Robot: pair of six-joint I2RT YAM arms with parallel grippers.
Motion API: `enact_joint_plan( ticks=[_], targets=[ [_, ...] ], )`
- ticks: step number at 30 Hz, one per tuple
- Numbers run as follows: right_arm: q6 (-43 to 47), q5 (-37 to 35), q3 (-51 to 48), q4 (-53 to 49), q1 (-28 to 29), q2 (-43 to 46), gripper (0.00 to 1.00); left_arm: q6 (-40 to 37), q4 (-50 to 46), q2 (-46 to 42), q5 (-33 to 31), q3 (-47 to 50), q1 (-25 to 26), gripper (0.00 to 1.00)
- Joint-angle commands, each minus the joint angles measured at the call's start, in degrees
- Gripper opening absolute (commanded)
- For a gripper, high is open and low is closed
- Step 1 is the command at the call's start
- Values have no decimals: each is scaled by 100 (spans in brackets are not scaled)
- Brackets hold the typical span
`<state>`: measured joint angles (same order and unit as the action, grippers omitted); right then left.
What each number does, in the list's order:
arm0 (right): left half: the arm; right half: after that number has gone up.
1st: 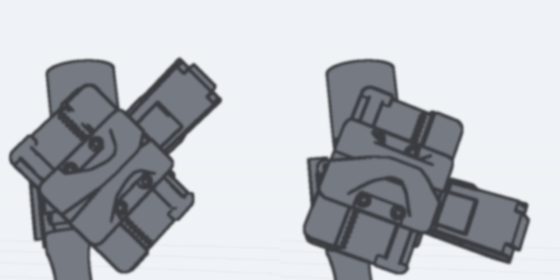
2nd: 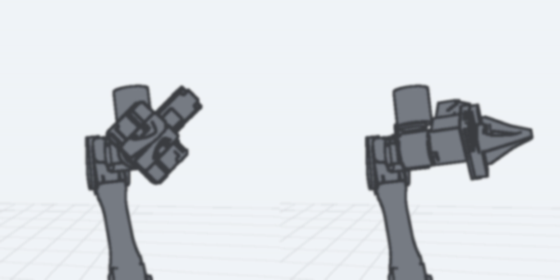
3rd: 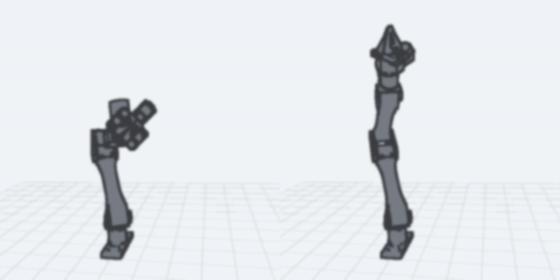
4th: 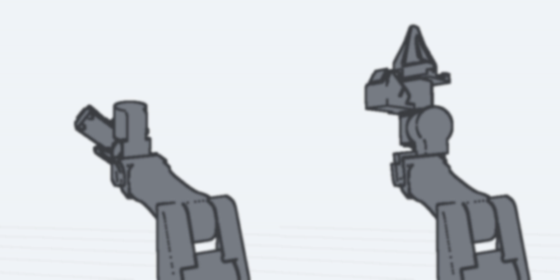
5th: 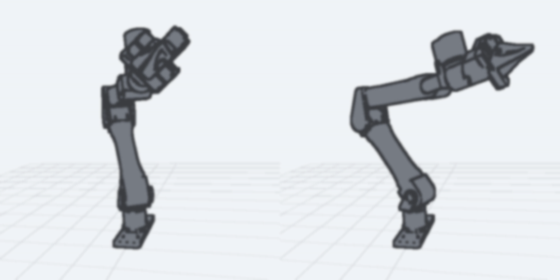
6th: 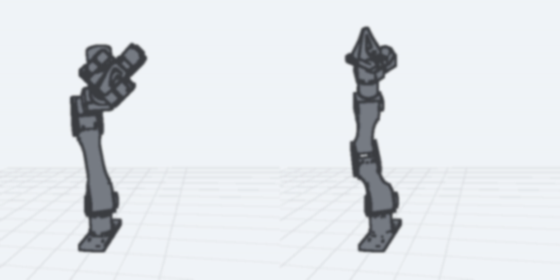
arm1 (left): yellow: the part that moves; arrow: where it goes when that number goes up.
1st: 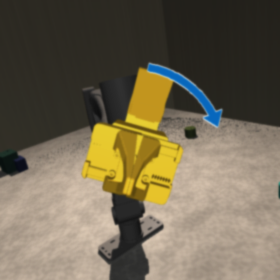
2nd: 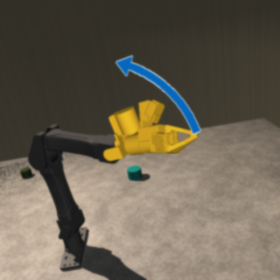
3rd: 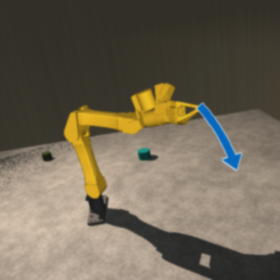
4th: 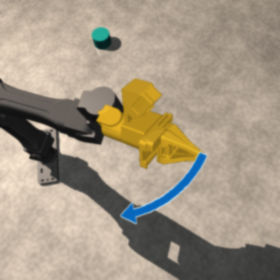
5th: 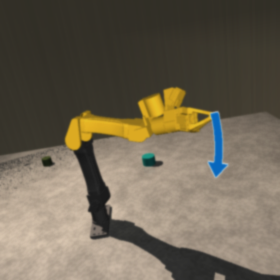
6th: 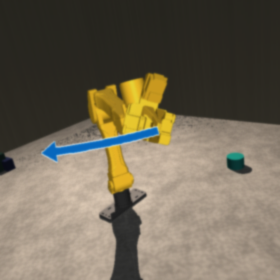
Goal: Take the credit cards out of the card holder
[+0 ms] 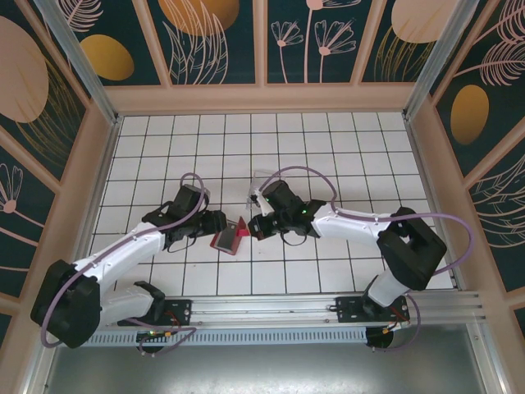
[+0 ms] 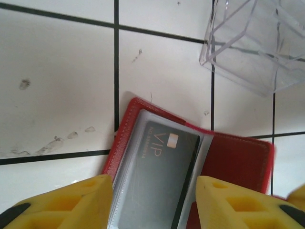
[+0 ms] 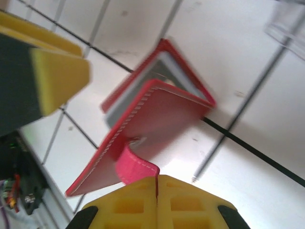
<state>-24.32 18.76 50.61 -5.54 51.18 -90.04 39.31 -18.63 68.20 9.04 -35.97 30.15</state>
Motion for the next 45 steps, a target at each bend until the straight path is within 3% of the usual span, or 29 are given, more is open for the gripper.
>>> enact_joint_plan(
  ticks=[1,6,22,31,38,42,45],
  targets=[
    [-74,-398,-248,-328,-163,257,0,-171,164,153,413,-125,-18,46],
    [-243,-548,-466,-329,-325,400,0,-196,314,378,766,-170,-9,41],
    [-858,-1125,-768,-864,-628,384,0,-205,575,960,1153,-282,151,38],
    [-1086,-1532,-469,-1446,-627,630,19,-227,764,1154,1214,-297,218,38],
    [-1225,-1938,119,-2047,-627,730,23,-347,835,1303,1179,-332,225,38],
    [-1251,-1732,547,-2042,-618,706,24,-397,897,1342,1169,-372,228,38],
    [-1301,-1148,801,-1792,-618,509,24,-423,936,1396,1211,-382,227,37]
  ],
)
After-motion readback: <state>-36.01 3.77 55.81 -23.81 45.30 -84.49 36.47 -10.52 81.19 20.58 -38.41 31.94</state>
